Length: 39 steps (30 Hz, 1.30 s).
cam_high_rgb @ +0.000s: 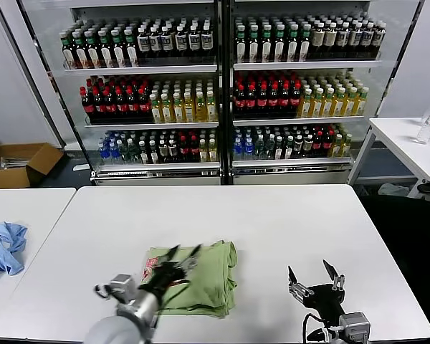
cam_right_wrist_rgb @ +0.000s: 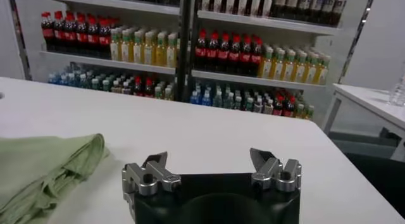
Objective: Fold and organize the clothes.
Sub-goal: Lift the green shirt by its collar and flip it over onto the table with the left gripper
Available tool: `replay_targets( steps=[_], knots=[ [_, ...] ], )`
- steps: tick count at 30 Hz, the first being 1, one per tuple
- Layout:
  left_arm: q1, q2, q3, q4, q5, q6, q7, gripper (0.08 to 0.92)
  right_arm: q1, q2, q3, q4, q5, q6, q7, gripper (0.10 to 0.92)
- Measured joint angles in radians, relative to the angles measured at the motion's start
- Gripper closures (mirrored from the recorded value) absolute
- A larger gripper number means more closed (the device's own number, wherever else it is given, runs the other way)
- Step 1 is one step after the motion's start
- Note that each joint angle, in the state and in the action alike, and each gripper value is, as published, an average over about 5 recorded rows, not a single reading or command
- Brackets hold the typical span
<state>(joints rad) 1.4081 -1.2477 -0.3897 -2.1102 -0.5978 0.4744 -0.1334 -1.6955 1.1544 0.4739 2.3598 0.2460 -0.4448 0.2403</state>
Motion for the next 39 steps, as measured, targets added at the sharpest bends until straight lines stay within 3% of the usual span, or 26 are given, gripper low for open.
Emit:
replay_targets(
  steps=[5,11,34,39],
  knots=[
    [0.036,0.035,-0.084,0.083,0.091,-0.036,0.012,0.184,0.001,-0.002,-0.001,-0.001,-0.005,-0.002,-0.001,0.203],
    [0.061,0.043,-0.121,0.130,0.124,-0.051,0.033,0.202,-0.004,-0.003,0.002,-0.001,-0.008,-0.003,-0.001,0.203],
    [0.088,0.030,-0.116,0.107,0.005,-0.026,0.066,0.839,-0.003,0.000,-0.004,-0.006,-0.014,-0.001,-0.002,0.202],
    [0.100,0.051,-0.169,0.063,-0.030,-0.008,0.073,0.902,-0.005,-0.001,-0.002,-0.001,-0.014,0.001,-0.002,0.203]
  ],
)
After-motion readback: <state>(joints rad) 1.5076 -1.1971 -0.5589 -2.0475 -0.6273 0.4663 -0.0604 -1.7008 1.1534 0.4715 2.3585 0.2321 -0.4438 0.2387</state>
